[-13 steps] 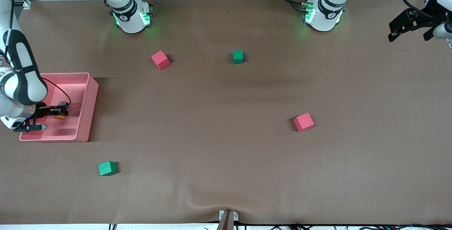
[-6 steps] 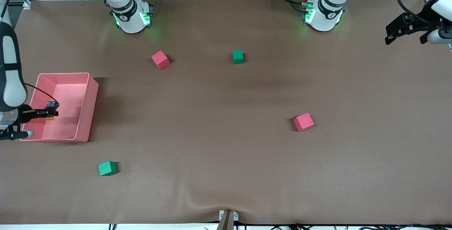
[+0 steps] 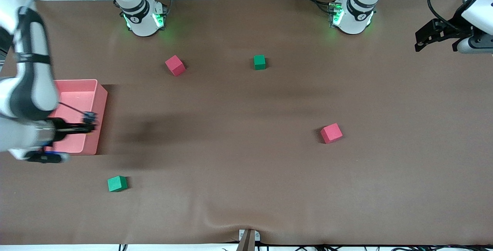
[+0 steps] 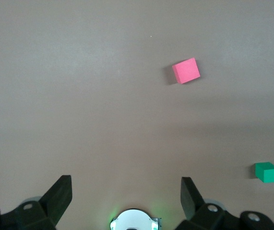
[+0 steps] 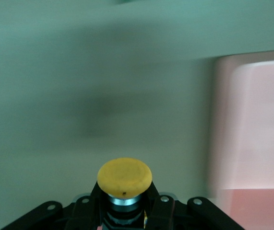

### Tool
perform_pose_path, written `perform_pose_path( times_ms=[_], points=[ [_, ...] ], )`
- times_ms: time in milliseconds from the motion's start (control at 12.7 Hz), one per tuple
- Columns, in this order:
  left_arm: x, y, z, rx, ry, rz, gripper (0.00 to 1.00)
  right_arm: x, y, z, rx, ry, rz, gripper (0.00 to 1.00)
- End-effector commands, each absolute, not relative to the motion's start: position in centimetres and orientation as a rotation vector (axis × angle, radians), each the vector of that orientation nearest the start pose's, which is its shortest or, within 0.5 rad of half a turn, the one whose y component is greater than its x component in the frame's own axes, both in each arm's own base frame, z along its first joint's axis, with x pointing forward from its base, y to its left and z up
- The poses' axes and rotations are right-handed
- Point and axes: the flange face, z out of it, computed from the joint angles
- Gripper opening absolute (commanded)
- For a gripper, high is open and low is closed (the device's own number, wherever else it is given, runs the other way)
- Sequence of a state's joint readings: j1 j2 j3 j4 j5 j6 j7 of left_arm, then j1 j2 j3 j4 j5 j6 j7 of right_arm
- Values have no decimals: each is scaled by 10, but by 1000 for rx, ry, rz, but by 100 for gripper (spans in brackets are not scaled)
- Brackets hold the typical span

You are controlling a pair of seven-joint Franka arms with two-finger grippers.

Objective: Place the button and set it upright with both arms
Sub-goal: 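Lift the yellow button out of the pink tray with the right gripper, then carry the button to mid-table with the right gripper while the left gripper approaches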

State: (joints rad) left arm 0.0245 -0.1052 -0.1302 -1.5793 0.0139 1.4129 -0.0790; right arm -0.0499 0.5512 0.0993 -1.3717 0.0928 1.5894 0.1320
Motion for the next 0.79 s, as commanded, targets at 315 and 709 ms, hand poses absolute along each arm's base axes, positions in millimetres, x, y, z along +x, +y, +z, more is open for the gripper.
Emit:
perform_pose_path(
  times_ms=[315, 709],
  points=[
    [531, -61, 619, -3126, -3, 233, 100, 638, 349, 311, -2914, 223, 353, 0],
    [541, -71, 562, -3102, 23, 411, 100, 579, 514, 215, -2877, 214, 176, 0]
  ],
)
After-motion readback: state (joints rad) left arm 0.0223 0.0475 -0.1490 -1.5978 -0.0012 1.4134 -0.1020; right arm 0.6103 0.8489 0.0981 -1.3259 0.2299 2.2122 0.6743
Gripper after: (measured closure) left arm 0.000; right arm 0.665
